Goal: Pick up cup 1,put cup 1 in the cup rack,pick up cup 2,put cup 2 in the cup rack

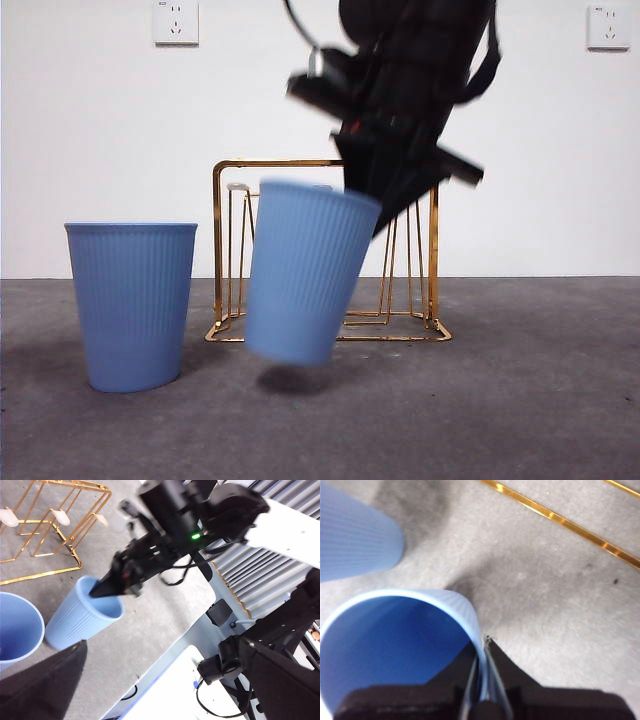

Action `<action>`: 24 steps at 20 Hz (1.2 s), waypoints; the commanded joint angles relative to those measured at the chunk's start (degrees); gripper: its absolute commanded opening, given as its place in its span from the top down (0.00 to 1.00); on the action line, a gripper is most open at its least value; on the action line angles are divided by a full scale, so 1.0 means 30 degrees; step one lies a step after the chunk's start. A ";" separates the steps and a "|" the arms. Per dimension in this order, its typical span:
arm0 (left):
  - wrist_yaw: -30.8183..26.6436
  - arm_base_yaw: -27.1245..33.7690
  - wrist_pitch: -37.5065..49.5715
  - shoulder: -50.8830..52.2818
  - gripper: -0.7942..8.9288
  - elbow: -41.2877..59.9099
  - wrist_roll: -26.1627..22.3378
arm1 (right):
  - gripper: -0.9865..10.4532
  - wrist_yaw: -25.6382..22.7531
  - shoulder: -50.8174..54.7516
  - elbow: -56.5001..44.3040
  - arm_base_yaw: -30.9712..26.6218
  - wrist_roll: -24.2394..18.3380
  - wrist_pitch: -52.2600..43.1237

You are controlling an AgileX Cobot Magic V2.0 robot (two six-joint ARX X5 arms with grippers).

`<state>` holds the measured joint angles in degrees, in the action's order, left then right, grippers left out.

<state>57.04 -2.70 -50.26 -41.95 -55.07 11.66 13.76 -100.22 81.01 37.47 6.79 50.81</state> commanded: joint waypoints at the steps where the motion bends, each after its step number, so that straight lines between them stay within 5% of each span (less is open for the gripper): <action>1: 0.0117 -0.0182 0.0240 -0.0007 0.27 -0.0036 0.0051 | 0.93 0.0109 0.1953 0.0284 0.0000 -0.0342 0.0248; 7: 0.0131 -0.0386 0.0867 -0.0146 0.27 -0.0036 0.0539 | 0.93 -0.0503 0.8160 0.0284 -0.0007 -0.0823 0.1246; 14: 0.0015 -0.1596 0.5326 -0.0146 0.27 -0.0036 0.4728 | 0.93 -0.3133 1.4855 0.0284 0.0029 -0.3089 0.0459; 24: -0.6280 -1.0652 1.5985 -0.3468 0.27 -0.0036 1.1482 | 0.93 -0.5464 1.8134 0.0255 0.0029 -0.4619 -0.0823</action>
<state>38.20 -34.06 -3.18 -52.21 -55.07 43.51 -2.59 -46.00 81.84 37.47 -6.42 49.41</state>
